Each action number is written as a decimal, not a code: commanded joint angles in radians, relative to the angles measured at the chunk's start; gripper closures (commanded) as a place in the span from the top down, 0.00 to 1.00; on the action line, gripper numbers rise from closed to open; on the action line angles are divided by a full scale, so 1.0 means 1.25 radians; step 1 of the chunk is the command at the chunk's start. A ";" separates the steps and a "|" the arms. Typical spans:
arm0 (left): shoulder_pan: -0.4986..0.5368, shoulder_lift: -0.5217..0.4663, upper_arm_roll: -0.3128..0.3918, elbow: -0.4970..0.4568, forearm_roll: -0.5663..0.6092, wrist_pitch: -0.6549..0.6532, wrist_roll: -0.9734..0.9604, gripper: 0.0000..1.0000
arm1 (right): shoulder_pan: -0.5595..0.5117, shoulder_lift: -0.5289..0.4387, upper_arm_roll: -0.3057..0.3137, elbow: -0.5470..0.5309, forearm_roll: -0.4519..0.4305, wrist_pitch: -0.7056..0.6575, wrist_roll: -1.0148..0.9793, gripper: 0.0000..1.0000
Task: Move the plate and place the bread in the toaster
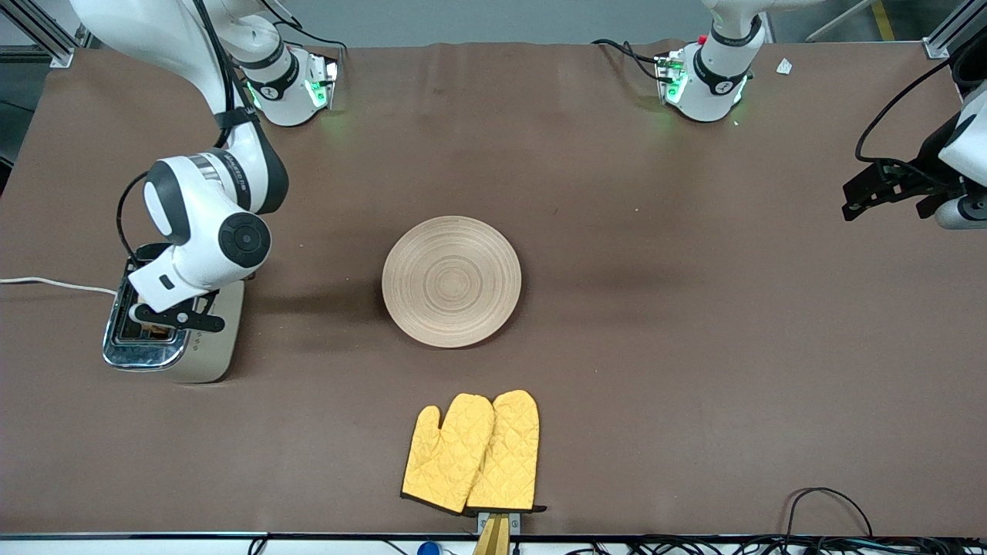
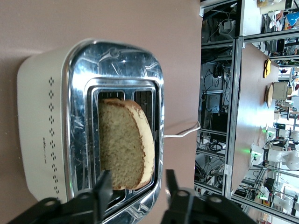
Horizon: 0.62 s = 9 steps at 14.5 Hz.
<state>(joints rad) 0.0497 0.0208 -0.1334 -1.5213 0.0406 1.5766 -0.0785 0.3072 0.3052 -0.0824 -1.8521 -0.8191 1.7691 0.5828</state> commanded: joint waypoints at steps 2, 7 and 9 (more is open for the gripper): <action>0.003 0.002 0.001 0.009 -0.012 0.001 0.014 1.00 | -0.017 0.000 -0.002 0.082 0.144 -0.015 -0.044 1.00; 0.004 0.002 0.002 0.011 -0.012 0.001 0.014 1.00 | -0.130 -0.010 0.001 0.284 0.450 -0.156 -0.195 1.00; 0.004 0.002 0.002 0.011 -0.012 0.001 0.014 1.00 | -0.179 -0.040 0.025 0.332 0.511 -0.201 -0.266 1.00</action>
<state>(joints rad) 0.0527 0.0208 -0.1329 -1.5205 0.0406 1.5766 -0.0785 0.1408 0.2875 -0.0901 -1.5029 -0.2640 1.5728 0.3205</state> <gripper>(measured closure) 0.000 0.000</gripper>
